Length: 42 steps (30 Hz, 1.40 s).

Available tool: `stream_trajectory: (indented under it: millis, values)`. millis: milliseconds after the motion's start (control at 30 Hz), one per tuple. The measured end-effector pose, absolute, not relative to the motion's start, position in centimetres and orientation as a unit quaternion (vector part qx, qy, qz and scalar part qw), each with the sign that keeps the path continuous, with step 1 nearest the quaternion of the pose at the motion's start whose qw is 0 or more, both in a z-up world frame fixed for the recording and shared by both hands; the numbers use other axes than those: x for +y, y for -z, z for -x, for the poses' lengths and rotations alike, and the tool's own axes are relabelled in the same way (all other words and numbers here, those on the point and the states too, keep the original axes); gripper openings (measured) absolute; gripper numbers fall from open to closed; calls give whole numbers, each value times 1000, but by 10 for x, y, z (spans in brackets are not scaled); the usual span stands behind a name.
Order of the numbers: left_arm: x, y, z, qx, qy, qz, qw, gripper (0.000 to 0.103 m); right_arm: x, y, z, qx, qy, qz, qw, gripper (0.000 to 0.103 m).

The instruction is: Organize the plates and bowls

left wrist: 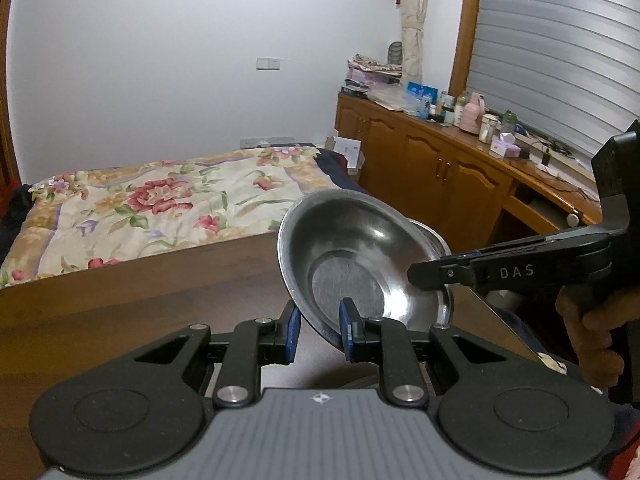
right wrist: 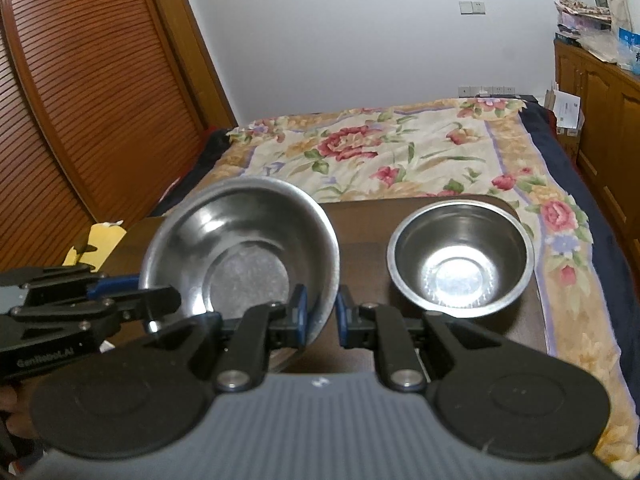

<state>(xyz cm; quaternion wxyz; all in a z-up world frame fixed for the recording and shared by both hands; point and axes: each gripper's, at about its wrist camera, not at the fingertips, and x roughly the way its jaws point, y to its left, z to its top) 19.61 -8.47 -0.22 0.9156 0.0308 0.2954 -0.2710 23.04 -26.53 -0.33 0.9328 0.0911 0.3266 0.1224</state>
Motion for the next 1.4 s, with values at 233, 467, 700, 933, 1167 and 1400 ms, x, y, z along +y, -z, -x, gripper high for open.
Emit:
stream_trajectory:
  millis: [233, 467, 700, 933, 1167, 1400]
  values:
    - [-84, -1, -175, 286, 286, -35, 914, 22, -269, 3, -210, 320, -130, -95, 933, 17]
    - [-83, -1, -157, 283, 292, -46, 913, 23, -270, 6, -195, 316, -141, -100, 933, 17]
    - [-73, 4, -142, 287, 298, -37, 910, 23, -267, 9, -181, 316, -152, -98, 932, 17]
    - [-66, 11, -124, 285, 294, -49, 911, 23, -260, 19, -163, 311, -166, -106, 930, 17]
    - [-61, 23, -114, 294, 290, -53, 909, 23, -253, 31, -155, 317, -170, -107, 927, 17]
    - [-58, 30, -108, 296, 292, -47, 908, 24, -251, 32, -145, 311, -176, -116, 927, 16]
